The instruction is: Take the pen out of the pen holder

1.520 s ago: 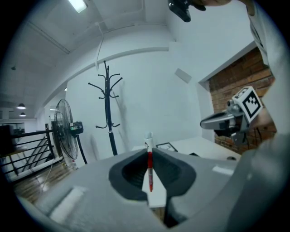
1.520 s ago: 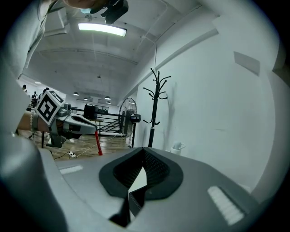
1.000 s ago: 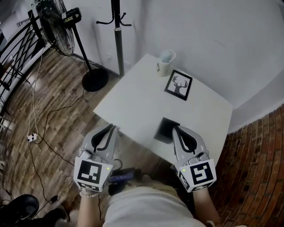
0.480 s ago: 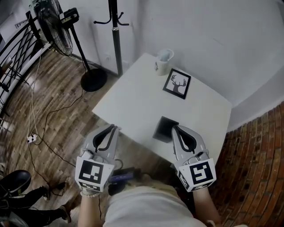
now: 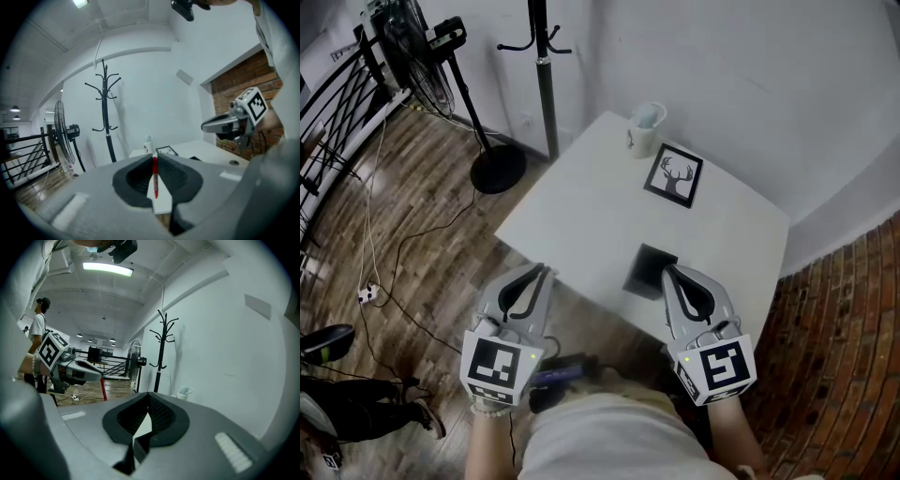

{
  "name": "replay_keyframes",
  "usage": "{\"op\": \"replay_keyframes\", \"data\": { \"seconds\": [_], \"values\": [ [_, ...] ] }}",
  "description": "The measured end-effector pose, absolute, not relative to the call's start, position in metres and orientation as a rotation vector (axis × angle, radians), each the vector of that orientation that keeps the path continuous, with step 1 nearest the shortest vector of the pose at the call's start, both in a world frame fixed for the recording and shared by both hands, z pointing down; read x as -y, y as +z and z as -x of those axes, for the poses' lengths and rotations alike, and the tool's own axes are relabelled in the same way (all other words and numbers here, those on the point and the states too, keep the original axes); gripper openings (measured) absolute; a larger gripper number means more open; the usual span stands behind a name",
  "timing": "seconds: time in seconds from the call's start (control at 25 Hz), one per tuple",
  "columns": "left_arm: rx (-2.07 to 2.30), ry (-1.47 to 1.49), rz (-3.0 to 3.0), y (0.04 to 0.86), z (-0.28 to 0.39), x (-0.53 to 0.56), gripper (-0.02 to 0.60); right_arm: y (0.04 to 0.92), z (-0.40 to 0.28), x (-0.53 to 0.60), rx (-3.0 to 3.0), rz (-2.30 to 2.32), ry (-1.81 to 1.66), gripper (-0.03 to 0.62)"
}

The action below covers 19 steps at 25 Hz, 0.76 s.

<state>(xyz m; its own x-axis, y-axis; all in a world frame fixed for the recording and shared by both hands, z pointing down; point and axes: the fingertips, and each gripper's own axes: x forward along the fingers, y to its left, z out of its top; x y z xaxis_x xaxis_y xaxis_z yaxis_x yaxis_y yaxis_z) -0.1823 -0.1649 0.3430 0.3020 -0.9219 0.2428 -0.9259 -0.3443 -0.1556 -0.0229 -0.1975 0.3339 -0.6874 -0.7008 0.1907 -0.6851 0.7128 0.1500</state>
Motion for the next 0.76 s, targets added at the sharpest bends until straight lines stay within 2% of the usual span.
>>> {"op": "replay_keyframes", "data": {
  "seconds": [0.76],
  "values": [
    [1.755, 0.472, -2.564, 0.3402, 0.1762, 0.1672, 0.023, 0.3348, 0.0193, 0.1947, 2.680, -1.106, -0.097, 0.003]
  ]
}}
